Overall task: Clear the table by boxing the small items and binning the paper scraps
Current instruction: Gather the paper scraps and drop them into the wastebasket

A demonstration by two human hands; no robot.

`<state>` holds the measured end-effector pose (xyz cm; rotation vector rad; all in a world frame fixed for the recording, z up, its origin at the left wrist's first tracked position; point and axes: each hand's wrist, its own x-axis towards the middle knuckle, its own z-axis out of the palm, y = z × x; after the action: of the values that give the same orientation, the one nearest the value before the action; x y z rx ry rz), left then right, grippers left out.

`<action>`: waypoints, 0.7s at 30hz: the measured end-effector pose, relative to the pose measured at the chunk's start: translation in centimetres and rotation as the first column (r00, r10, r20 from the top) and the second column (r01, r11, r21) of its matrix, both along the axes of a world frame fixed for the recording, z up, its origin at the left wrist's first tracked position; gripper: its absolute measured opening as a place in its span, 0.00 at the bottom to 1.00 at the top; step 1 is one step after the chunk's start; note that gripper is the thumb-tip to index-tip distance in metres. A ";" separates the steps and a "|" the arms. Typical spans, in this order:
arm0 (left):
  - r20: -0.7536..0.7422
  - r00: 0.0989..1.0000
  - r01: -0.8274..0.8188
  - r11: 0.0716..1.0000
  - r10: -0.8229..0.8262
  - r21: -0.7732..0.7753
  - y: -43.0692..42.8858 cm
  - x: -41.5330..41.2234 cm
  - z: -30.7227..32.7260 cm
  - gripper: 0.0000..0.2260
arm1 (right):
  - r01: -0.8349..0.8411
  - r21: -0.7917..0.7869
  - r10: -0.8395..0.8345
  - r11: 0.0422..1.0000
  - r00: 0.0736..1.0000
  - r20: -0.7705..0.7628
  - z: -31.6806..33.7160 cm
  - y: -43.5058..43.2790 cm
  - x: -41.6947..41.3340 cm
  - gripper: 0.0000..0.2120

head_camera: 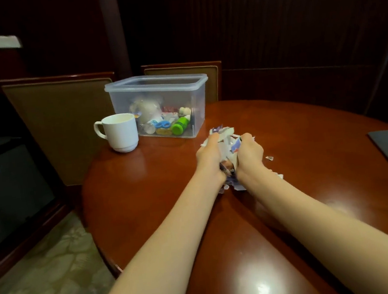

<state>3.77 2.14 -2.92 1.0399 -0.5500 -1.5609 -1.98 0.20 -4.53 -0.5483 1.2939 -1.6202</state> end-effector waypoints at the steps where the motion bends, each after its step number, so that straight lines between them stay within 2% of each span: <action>1: -0.012 1.000 -0.009 1.000 0.009 -0.005 0.1 0.0 0.0 0.14 | 0.007 -0.006 -0.007 1.000 1.000 0.003 0.1 0.1 0.5 0.14; 10: -0.062 0.990 -0.132 0.991 0.130 -0.032 0.5 3.3 0.4 0.14 | 0.043 -0.070 -0.050 0.997 0.994 -0.096 1.4 0.9 5.4 0.16; 16: -0.094 0.980 -0.180 0.983 0.175 -0.042 0.9 6.8 1.0 0.13 | -0.007 -0.086 -0.007 0.996 0.987 -0.158 2.2 1.3 9.0 0.14; 21: -0.165 0.960 -0.239 0.969 0.226 -0.058 1.4 10.2 1.1 0.15 | -0.059 -0.086 0.046 0.995 0.988 -0.145 2.8 2.1 12.3 0.12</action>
<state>14.01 3.57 -1.78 0.8798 -0.3624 -1.3875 10.34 2.26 -1.74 -0.7605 1.3037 -1.6251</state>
